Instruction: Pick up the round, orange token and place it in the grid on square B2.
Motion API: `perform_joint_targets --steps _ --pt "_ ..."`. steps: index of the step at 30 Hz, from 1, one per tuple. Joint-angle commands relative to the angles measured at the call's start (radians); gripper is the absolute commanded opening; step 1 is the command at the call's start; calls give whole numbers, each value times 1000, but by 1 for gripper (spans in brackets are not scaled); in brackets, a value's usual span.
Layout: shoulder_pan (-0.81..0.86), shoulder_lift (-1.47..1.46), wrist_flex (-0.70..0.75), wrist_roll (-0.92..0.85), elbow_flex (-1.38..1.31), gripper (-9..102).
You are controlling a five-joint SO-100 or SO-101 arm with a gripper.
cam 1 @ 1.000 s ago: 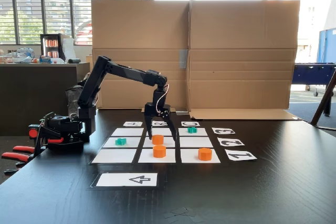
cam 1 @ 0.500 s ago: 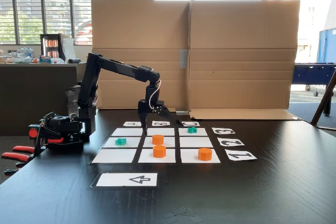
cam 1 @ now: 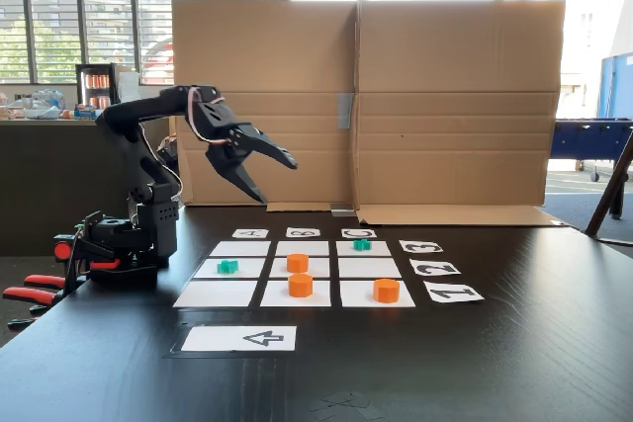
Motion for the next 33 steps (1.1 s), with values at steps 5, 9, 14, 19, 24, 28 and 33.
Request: perform_joint_targets --steps 5,9,14,19,24,28,33 --pt "465 324 -176 2 318 -1" --pt "634 534 -213 -34 557 -1" --pt "759 738 -261 -51 799 -1" --pt "825 854 -256 -58 919 -1" --pt "839 977 -252 -66 1040 -1" --pt "848 992 -245 -63 1045 -1" --pt "847 994 -244 -66 1045 -1"
